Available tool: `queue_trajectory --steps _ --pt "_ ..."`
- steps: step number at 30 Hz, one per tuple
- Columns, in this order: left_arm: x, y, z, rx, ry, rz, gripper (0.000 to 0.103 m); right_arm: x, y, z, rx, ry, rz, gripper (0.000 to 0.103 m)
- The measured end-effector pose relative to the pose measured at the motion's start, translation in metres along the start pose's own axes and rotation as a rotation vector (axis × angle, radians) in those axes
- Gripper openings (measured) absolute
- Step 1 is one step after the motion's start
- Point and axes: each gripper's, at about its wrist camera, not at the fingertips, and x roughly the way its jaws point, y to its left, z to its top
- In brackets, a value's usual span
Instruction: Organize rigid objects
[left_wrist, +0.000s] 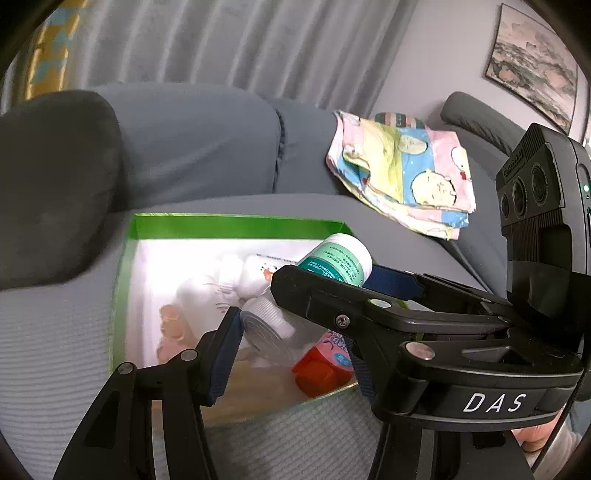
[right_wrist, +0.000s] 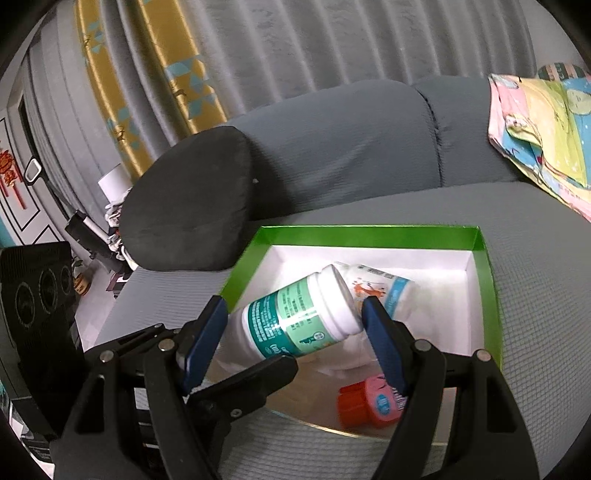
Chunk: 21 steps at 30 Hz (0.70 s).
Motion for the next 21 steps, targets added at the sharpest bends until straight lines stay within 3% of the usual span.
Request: queue_trajectory --steps 8,10,12,16,19,20,21 --pt "0.034 0.005 -0.004 -0.025 0.096 0.024 0.056 0.026 -0.024 -0.009 0.080 0.086 -0.032 0.079" --pt "0.034 0.005 -0.005 -0.023 0.105 0.058 0.065 0.025 -0.026 -0.010 0.082 0.090 -0.050 0.083" --pt "0.030 0.007 -0.005 -0.026 0.110 0.086 0.082 0.022 -0.027 -0.010 0.071 0.085 -0.087 0.088" --pt "0.019 0.010 -0.005 -0.025 0.114 0.146 0.083 0.011 -0.024 -0.005 0.020 0.062 -0.177 0.103" --pt "0.006 0.012 -0.002 -0.012 0.107 0.211 0.084 0.001 -0.023 -0.003 -0.009 0.042 -0.235 0.102" --pt "0.003 0.013 -0.003 -0.010 0.107 0.224 0.087 -0.003 -0.024 -0.002 -0.014 0.039 -0.257 0.102" --pt "-0.001 0.013 -0.003 -0.009 0.107 0.240 0.096 -0.005 -0.024 -0.001 -0.018 0.035 -0.272 0.102"
